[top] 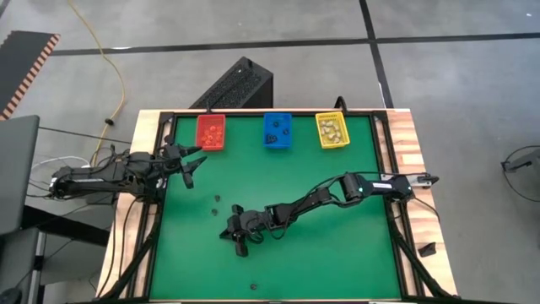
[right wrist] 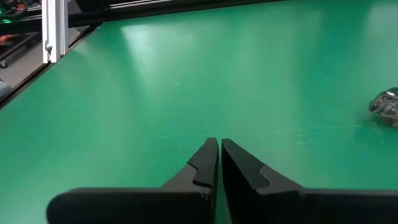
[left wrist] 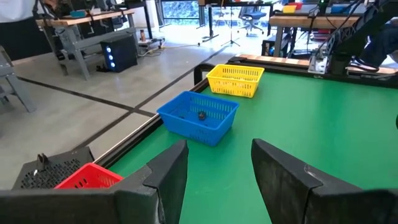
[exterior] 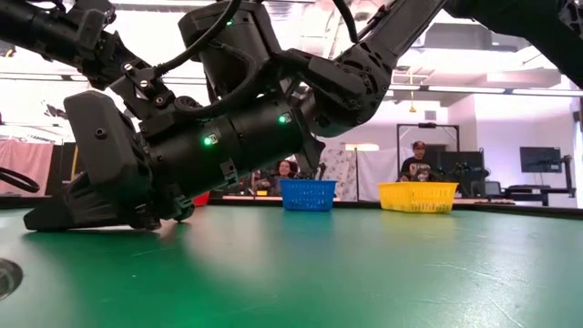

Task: Sort Halloween decoration
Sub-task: Put the black skull toy into the blue bin

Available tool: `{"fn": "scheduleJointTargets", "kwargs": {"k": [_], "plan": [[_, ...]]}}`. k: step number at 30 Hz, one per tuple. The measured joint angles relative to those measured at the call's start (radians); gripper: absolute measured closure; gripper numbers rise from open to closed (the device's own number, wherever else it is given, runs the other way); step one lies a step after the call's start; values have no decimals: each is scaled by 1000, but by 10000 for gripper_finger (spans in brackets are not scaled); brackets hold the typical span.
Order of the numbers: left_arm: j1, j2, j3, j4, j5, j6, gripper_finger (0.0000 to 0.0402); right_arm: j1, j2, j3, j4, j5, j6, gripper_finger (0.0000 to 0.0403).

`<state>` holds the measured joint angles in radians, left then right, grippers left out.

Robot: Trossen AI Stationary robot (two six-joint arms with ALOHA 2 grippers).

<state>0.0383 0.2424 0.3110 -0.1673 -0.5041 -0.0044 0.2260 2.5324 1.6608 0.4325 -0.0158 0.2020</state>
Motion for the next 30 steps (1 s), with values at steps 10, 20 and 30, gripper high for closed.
{"fn": "scheduleJointTargets", "kwargs": {"k": [10,20,30], "plan": [[0,0,0,0,0,0,233,-4,-13,-2,17,0,16,340],[0,0,0,-1,0,-5,233,-5,-145,-8,-151,-4,-53,257],[0,0,0,-1,0,-7,233,-4,-235,-4,-315,-2,-99,161]]}}
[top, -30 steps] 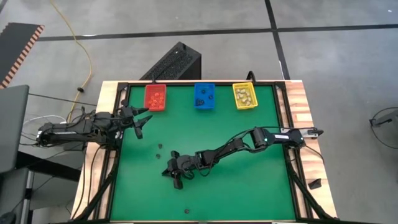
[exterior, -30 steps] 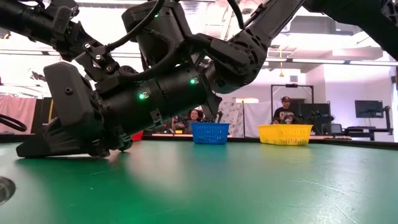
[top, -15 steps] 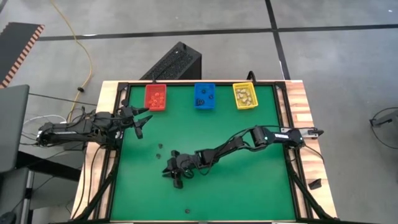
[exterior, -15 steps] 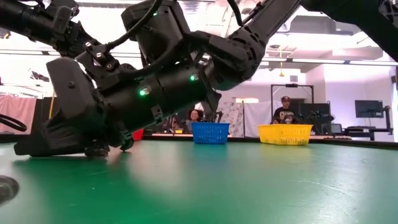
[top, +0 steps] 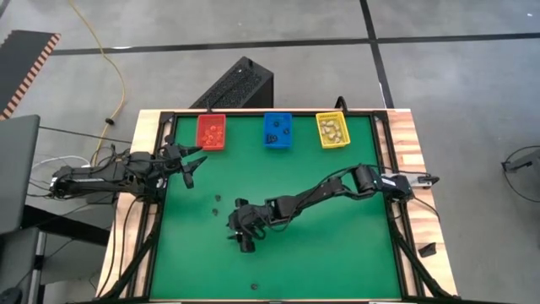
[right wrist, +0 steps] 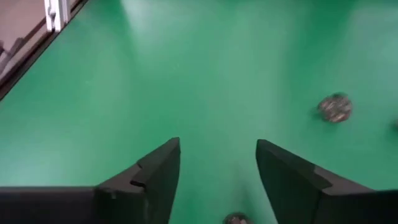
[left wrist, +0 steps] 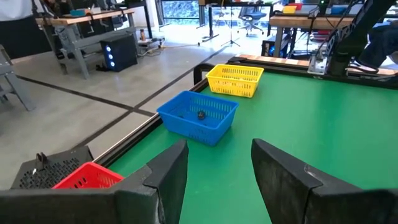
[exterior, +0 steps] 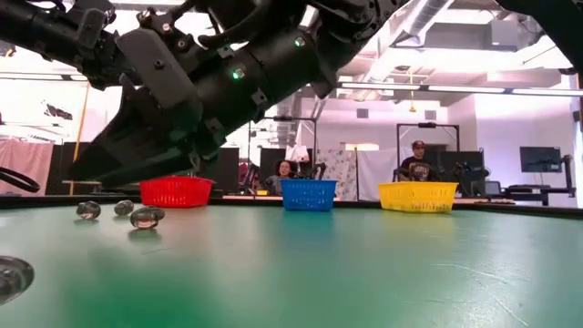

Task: Sort Halloween decoration
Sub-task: Put the black skull toy into the blue bin

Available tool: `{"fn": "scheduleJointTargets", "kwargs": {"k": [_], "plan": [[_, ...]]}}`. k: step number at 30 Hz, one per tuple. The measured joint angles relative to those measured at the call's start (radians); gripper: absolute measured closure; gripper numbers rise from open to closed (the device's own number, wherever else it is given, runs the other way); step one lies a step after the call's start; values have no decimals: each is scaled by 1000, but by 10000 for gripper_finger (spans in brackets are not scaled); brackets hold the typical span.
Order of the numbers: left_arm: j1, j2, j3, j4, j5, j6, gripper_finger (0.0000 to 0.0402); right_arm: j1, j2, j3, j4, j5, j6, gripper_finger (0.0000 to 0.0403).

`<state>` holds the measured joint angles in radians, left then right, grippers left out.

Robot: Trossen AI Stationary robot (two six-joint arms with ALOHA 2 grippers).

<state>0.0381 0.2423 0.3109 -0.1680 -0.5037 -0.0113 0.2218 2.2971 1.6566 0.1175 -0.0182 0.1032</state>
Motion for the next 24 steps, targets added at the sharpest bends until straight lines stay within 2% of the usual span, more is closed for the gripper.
{"fn": "scheduleJointTargets", "kwargs": {"k": [4,9,11,15,21,24], "plan": [[0,0,0,0,0,-2,233,1,13,1,-41,-9,12,137],[0,0,0,0,0,-2,233,-1,14,-4,-149,11,12,133],[0,0,0,0,0,-2,233,-6,13,-27,-135,21,9,133],[0,0,0,0,0,-4,233,-19,7,-117,-45,18,54,133],[0,0,0,0,0,-4,233,-21,7,-291,281,28,114,142],[0,0,0,0,0,-4,233,-19,8,-317,317,69,113,159]]}}
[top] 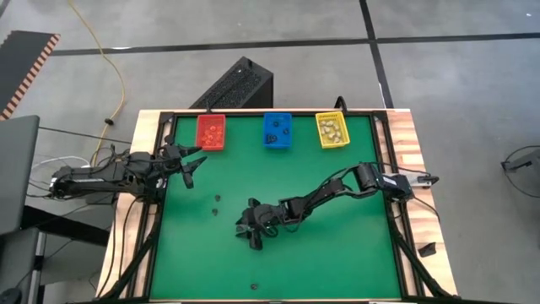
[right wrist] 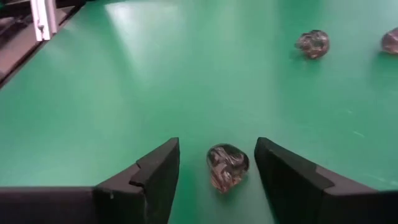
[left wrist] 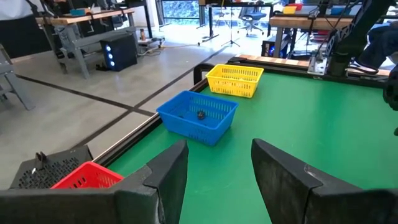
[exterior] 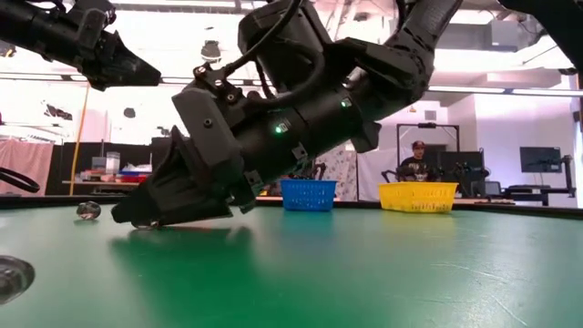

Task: Sort Halloween decoration
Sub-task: Put the black skull toy into the blue bin

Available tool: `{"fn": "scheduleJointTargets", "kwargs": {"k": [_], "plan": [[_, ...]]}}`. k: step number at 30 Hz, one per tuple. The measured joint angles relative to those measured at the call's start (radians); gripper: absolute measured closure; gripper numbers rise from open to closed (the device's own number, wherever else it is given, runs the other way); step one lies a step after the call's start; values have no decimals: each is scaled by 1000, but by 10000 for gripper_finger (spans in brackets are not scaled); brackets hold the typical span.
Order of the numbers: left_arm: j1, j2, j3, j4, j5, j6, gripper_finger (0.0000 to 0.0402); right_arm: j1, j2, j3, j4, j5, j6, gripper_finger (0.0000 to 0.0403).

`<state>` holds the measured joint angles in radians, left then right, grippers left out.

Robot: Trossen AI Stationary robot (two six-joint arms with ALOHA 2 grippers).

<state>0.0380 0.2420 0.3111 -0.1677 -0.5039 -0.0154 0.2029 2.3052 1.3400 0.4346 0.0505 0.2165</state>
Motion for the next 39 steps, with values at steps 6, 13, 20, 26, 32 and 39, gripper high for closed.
{"fn": "scheduleJointTargets", "kwargs": {"k": [6,13,20,26,32,39], "plan": [[0,0,0,0,0,0,233,0,1,-9,-7,33,19,193],[0,0,0,0,0,0,233,1,1,-9,-15,77,16,266],[0,0,0,0,0,1,233,1,1,-10,-22,83,16,292],[0,0,0,0,0,1,233,12,3,-14,26,96,15,292],[0,0,0,0,0,1,233,18,2,-16,118,118,-47,292],[0,0,0,-1,0,-5,233,9,-62,-17,19,133,-88,292]]}}
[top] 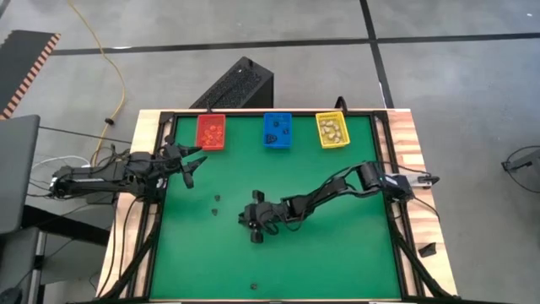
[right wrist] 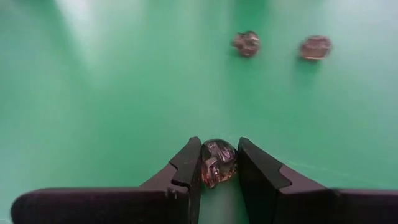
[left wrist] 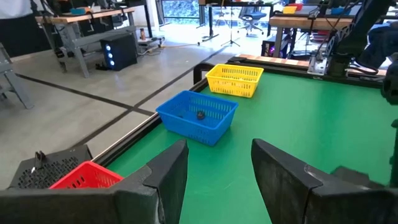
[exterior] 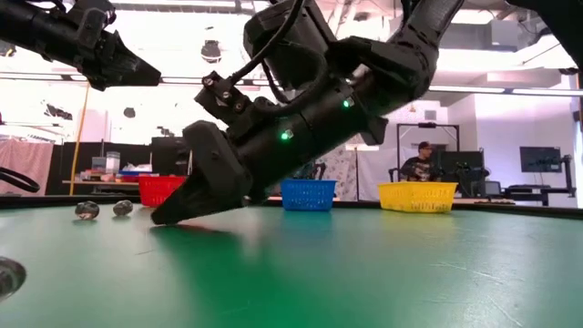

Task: Sort Halloween decoration
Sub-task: Put the black skull toy into the blue bin

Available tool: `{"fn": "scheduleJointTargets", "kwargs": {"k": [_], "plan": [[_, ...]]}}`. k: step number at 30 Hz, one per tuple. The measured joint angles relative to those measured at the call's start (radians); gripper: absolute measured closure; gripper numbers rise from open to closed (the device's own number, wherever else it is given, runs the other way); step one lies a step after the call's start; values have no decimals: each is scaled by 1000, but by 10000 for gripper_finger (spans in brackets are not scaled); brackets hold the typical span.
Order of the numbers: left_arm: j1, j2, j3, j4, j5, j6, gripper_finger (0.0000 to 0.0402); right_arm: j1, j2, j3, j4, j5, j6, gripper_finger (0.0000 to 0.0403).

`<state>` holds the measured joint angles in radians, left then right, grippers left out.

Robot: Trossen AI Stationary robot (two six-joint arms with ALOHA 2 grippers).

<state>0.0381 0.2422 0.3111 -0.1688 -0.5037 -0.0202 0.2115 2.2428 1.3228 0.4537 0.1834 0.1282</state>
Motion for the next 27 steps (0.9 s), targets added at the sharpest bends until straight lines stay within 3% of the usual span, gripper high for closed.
{"fn": "scheduleJointTargets", "kwargs": {"k": [7,15,22,27], "plan": [[0,0,0,-3,0,-2,233,-2,-102,-15,-83,61,-95,292],[0,0,0,-8,0,-12,233,-43,-291,-215,-46,144,-111,288],[0,0,0,-1,1,-21,233,-165,-449,-329,-40,169,-111,287],[0,0,0,1,0,-19,233,-290,-478,-348,-56,169,-97,286]]}}
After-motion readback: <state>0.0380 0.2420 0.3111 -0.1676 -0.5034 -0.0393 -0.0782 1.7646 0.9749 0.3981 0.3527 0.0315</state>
